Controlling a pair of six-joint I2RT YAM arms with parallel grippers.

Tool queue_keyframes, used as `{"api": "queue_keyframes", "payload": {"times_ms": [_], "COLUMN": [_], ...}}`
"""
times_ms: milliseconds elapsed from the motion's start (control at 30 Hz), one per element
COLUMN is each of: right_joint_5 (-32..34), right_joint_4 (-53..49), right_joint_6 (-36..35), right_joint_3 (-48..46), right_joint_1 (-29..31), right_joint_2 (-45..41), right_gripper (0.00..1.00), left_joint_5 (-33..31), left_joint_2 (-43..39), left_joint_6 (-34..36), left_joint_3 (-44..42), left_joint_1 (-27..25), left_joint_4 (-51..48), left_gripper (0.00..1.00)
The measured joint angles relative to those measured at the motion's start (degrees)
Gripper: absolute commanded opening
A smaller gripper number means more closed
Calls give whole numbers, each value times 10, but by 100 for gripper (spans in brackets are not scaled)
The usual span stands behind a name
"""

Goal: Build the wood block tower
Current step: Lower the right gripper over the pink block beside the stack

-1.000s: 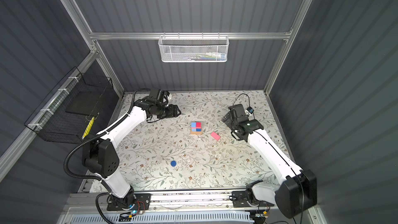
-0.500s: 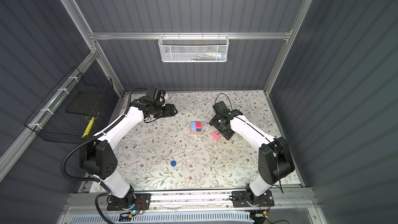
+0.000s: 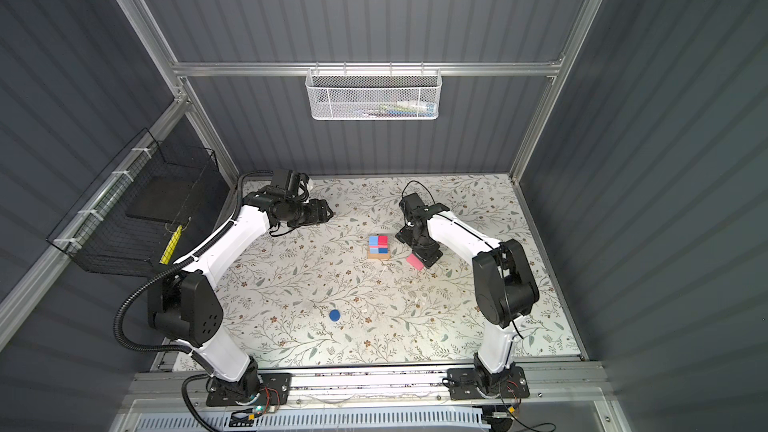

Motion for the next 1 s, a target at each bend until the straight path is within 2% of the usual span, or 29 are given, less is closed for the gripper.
{"api": "queue_keyframes", "payload": {"times_ms": [267, 567, 1000], "right_joint_5": [-20, -56, -57], "right_joint_4": [-14, -25, -49], "right_joint_6": [12, -1, -24], "right_joint_3": [7, 12, 40], "right_joint_1": [0, -2, -19], "right_joint_2": [18, 80, 90], "right_gripper": [97, 93, 85], "left_joint_5": [1, 1, 3], "left_joint_2": [0, 0, 0], "left_joint_6": [0, 0, 0], "left_joint_3": [-6, -16, -23], "left_joint_1": [6, 11, 18], "left_joint_4": [2, 5, 7], "left_gripper": [79, 79, 79]}}
